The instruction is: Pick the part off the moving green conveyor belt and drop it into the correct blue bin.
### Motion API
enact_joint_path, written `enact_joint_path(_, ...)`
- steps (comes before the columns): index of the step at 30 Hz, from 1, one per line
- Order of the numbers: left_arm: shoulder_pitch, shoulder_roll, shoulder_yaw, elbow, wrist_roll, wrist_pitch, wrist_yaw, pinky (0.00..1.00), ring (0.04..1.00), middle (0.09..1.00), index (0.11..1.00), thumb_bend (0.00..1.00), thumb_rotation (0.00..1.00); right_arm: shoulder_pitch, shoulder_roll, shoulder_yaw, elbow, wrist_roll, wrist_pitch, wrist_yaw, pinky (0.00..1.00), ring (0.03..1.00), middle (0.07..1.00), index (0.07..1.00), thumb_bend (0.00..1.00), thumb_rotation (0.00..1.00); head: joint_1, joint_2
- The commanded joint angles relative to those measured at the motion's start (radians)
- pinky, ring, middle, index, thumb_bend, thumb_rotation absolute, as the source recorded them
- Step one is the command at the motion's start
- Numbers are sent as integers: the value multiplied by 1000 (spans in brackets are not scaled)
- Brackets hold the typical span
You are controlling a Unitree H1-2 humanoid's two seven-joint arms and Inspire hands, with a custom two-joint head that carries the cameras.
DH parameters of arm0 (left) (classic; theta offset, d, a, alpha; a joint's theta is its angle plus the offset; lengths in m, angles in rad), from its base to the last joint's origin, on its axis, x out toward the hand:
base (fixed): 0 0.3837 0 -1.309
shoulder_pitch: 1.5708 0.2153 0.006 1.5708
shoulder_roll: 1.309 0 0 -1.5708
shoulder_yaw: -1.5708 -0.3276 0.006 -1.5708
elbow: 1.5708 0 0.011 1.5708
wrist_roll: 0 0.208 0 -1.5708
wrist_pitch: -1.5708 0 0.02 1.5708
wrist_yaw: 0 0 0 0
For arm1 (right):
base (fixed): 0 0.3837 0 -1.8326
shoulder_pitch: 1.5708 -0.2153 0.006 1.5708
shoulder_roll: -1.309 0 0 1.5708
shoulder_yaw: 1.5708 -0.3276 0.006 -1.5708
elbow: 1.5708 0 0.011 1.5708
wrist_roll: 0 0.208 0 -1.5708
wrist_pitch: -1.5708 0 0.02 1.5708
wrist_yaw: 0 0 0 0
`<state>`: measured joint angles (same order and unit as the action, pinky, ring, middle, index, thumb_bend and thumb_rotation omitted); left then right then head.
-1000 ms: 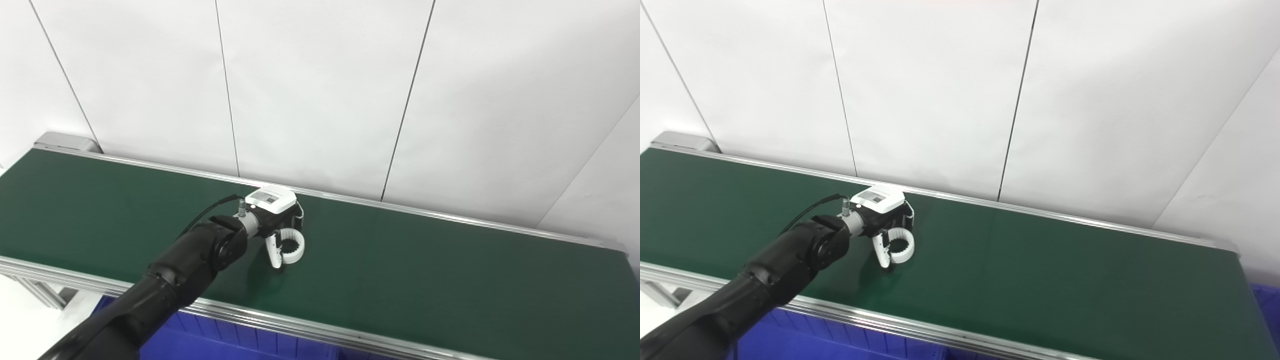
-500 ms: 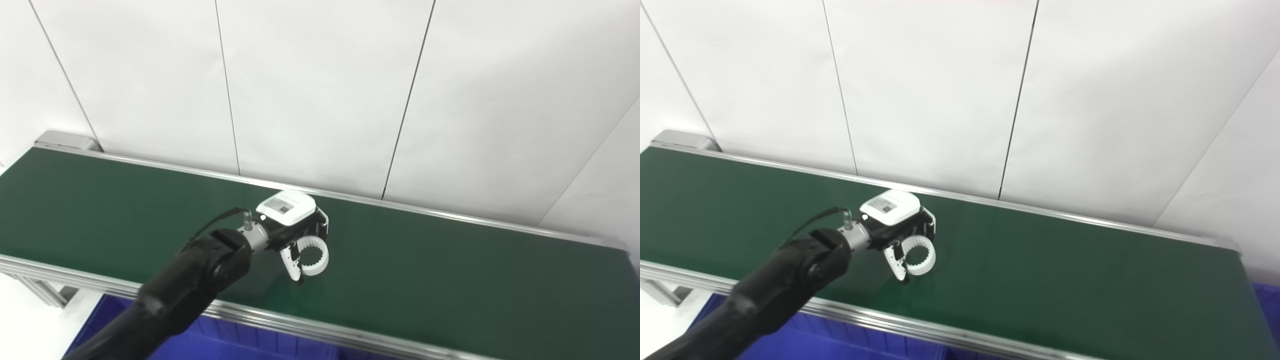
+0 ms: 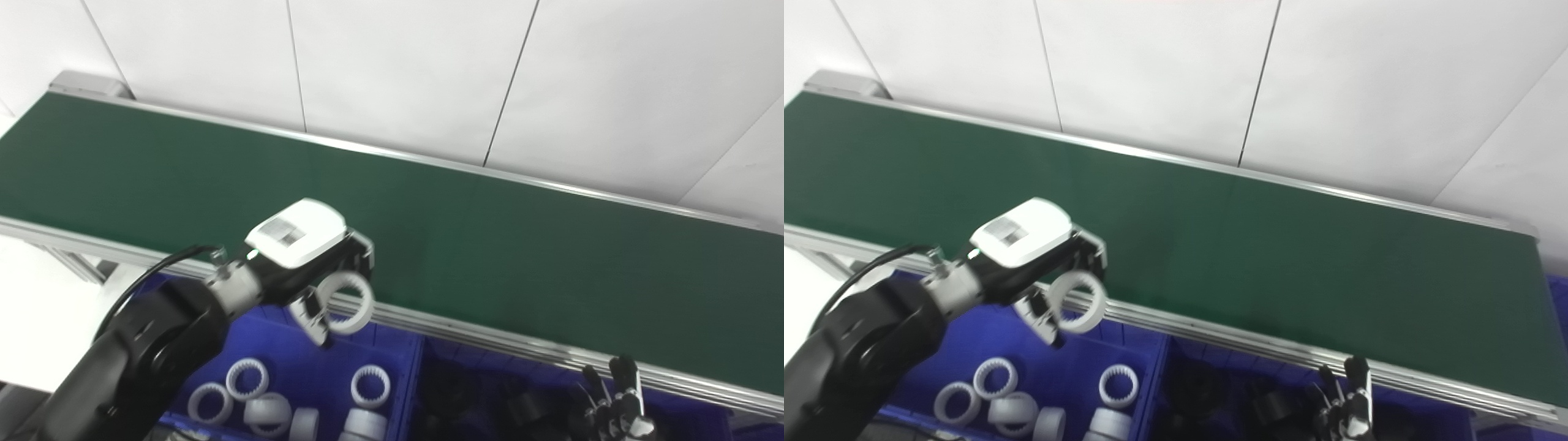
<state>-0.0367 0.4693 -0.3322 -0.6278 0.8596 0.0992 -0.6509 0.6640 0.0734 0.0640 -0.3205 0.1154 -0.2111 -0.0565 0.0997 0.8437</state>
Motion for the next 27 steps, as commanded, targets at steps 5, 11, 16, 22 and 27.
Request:
enact_joint_path(5, 95, 12, 18, -11, 84, -29, -7, 593, 494, 491, 483, 524, 0, -1, -5, 2, -61, 6, 32, 9, 794, 886, 968, 976, 773, 950, -7, 13)
enact_joint_path(11, 135, 23, 16, 70, 137, -92, 39, 569, 477, 481, 491, 525, 0, -1, -1, 20, -86, -6, 63, 10, 775, 874, 953, 960, 773, 933, -5, 26)
enact_joint_path(16, 128, 34, 1, 127, 165, -113, -16, 563, 484, 494, 479, 525, 0, 3, 12, 32, -86, -17, 61, 3, 759, 873, 955, 967, 773, 937, -32, 28)
enact_joint_path(22, 116, 36, -18, 110, 201, -91, -163, 801, 864, 918, 850, 858, 514, 13, 20, 32, -94, -17, 60, 1, 749, 865, 952, 958, 795, 926, -40, 31)
enact_joint_path(27, 131, 25, -9, 90, 224, -100, -155, 936, 972, 999, 929, 851, 648, 21, 17, 33, -108, -9, 65, 6, 754, 883, 965, 971, 787, 930, -38, 35)
